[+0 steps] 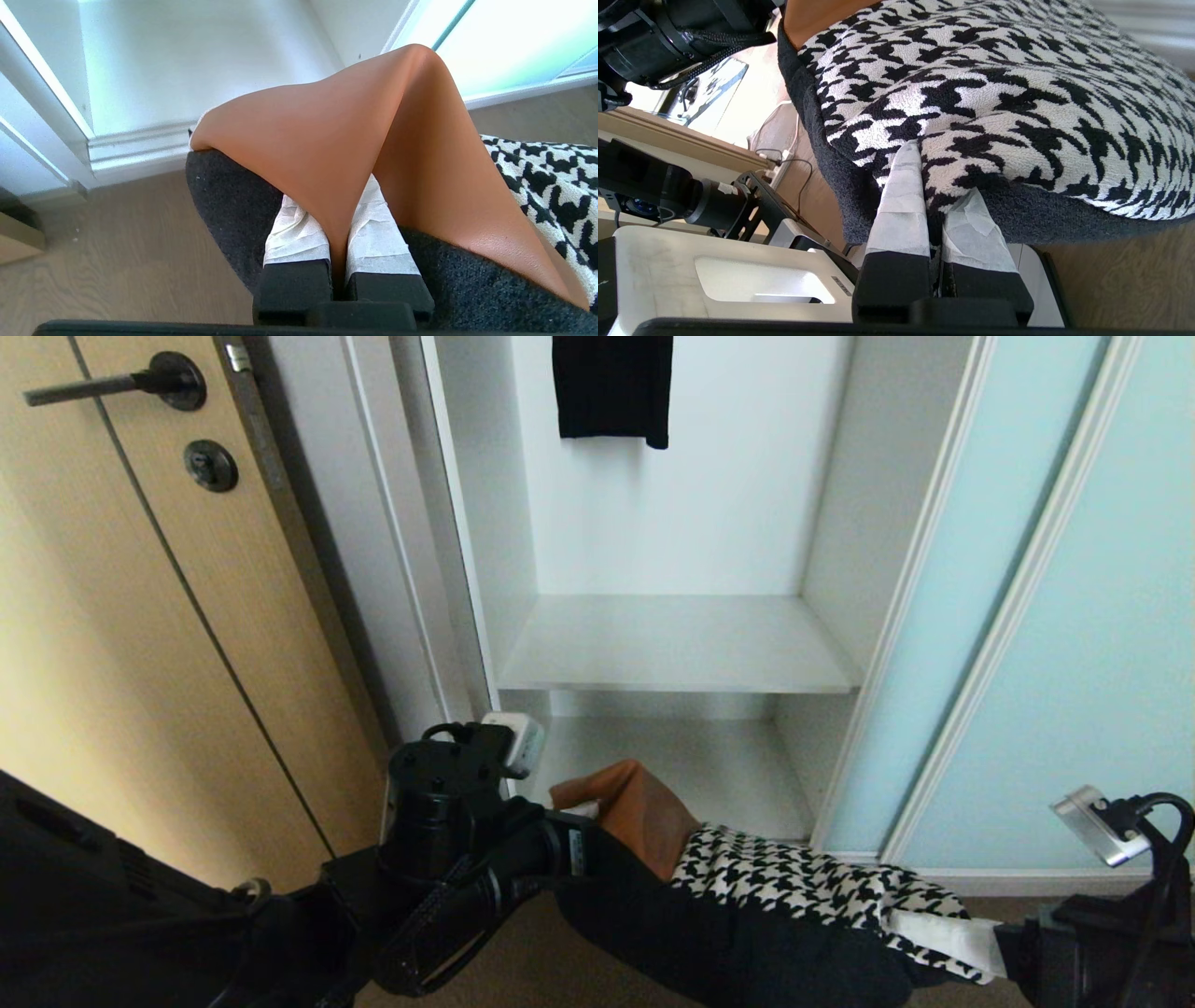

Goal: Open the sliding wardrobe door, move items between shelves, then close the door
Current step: Place the pillow on the higher shelf

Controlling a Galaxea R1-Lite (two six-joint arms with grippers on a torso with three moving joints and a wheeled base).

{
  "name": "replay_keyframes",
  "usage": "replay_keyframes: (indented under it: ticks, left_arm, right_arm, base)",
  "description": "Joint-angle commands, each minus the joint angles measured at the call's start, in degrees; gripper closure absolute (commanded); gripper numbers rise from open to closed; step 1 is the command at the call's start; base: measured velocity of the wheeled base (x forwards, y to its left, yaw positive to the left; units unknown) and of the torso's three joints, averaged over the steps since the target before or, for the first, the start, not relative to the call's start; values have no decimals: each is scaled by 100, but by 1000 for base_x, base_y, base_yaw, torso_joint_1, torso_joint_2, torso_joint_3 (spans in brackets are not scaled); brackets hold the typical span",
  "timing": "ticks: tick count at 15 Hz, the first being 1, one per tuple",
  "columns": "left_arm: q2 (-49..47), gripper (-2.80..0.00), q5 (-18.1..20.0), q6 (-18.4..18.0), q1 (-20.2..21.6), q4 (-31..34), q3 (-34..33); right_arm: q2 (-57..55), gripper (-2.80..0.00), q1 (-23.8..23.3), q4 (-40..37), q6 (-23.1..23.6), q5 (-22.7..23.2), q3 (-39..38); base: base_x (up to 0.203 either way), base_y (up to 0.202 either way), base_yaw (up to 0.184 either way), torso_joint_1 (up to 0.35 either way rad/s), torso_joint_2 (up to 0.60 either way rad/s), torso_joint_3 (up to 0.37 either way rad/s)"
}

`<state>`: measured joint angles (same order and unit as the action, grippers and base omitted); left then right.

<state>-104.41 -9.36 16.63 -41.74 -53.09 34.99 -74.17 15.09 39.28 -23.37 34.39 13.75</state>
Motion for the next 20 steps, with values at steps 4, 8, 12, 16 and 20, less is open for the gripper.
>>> replay_keyframes:
  ticks: [4, 8, 12, 16, 20]
  left_arm:
    - [-29, 0, -13, -28, -10, -202, -53]
    - [-79, 0, -4, -37, -5, -241, -71]
    - [-89, 0, -15, -118, -1, -476, -222]
    - [-140, 0, -4, -211, -10, -658, -371]
    - [-150, 0, -4, -247, -10, -659, -317]
  right_arm:
    - [-1, 0, -6, 27, -27, 15, 49]
    - [-80, 0, -6, 27, -27, 15, 40]
    - [-28, 0, 2, 27, -27, 16, 48]
    - [-3, 0, -6, 27, -26, 15, 84]
    - [-45, 0, -6, 27, -27, 15, 84]
  base:
    - [0, 0, 0, -1, -1, 198]
    - [0, 0, 0, 5, -1, 164]
    - [0, 0, 0, 0, 1, 20]
    - [0, 0, 0, 0, 0, 0]
    - [0, 0, 0, 0, 0, 0]
